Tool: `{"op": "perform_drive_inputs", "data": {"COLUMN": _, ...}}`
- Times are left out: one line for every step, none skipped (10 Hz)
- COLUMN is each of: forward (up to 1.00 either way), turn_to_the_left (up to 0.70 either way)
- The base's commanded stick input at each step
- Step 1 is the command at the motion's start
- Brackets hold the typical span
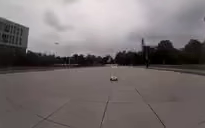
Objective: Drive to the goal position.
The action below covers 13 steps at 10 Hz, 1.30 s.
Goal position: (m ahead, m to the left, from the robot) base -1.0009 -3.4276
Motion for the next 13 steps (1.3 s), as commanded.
{"op": "perform_drive_inputs", "data": {"forward": 1.00, "turn_to_the_left": 0.00}}
{"op": "perform_drive_inputs", "data": {"forward": 1.00, "turn_to_the_left": 0.00}}
{"op": "perform_drive_inputs", "data": {"forward": 1.00, "turn_to_the_left": 0.00}}
{"op": "perform_drive_inputs", "data": {"forward": 1.00, "turn_to_the_left": 0.00}}
{"op": "perform_drive_inputs", "data": {"forward": 1.00, "turn_to_the_left": 0.00}}
{"op": "perform_drive_inputs", "data": {"forward": 1.00, "turn_to_the_left": 0.00}}
{"op": "perform_drive_inputs", "data": {"forward": 1.00, "turn_to_the_left": 0.00}}
{"op": "perform_drive_inputs", "data": {"forward": 1.00, "turn_to_the_left": 0.00}}
{"op": "perform_drive_inputs", "data": {"forward": 1.00, "turn_to_the_left": 0.00}}
{"op": "perform_drive_inputs", "data": {"forward": 1.00, "turn_to_the_left": 0.00}}
{"op": "perform_drive_inputs", "data": {"forward": 1.00, "turn_to_the_left": 0.00}}
{"op": "perform_drive_inputs", "data": {"forward": 1.00, "turn_to_the_left": 0.00}}
{"op": "perform_drive_inputs", "data": {"forward": 1.00, "turn_to_the_left": 0.00}}
